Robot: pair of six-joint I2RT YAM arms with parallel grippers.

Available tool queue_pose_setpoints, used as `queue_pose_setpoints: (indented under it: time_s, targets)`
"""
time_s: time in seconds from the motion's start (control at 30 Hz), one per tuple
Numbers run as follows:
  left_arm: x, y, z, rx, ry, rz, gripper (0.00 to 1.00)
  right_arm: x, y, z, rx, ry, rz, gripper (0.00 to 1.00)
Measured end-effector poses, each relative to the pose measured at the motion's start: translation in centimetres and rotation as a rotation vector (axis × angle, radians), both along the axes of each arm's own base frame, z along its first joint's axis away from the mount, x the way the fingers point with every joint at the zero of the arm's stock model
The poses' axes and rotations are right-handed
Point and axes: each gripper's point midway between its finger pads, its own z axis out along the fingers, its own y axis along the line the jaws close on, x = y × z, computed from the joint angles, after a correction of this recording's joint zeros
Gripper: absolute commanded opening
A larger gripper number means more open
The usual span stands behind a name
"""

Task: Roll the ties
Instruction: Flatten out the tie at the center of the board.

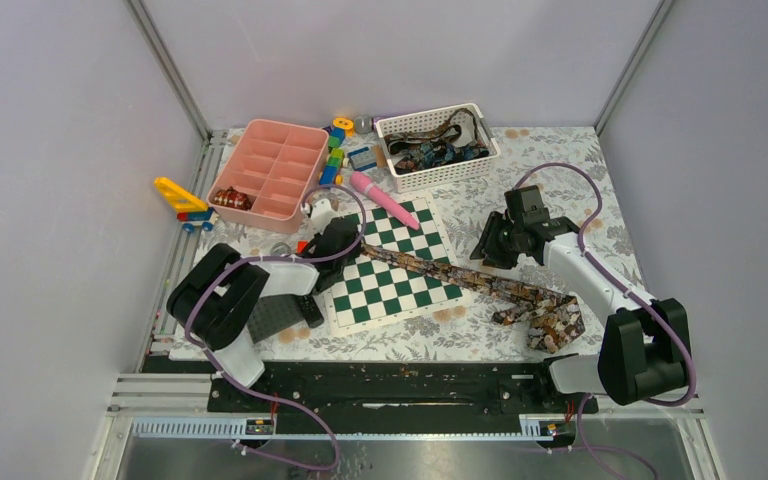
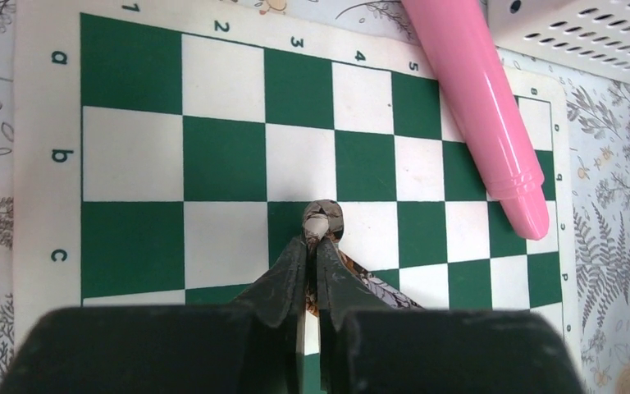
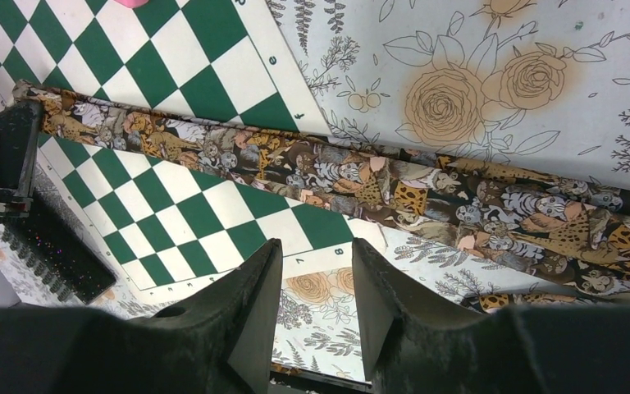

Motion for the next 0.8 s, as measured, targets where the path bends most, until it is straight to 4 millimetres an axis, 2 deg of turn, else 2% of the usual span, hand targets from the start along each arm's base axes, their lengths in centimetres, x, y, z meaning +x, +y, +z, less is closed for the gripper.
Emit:
queue_pose_setpoints:
  time_s: [0.17,0.53,0.8]
  targets:
    - [0.2,0.0,0.1,-0.031,-0.044,-0.049,0.00,-0.2,0.3,-0.1,0.012,0.008,0.018,0.44]
    - [2.1,-1.4,2.8,-0.162,-0.206,-0.225,0.00,-1.0,2.4,-3.0,0.025,0.115,0.112,0.19]
    - [2.2,-2.1,2.6,-0.173,-0.228,-0.304,0.00,-0.1,3.9,-4.1,0.023,0.112,0.147,0.15]
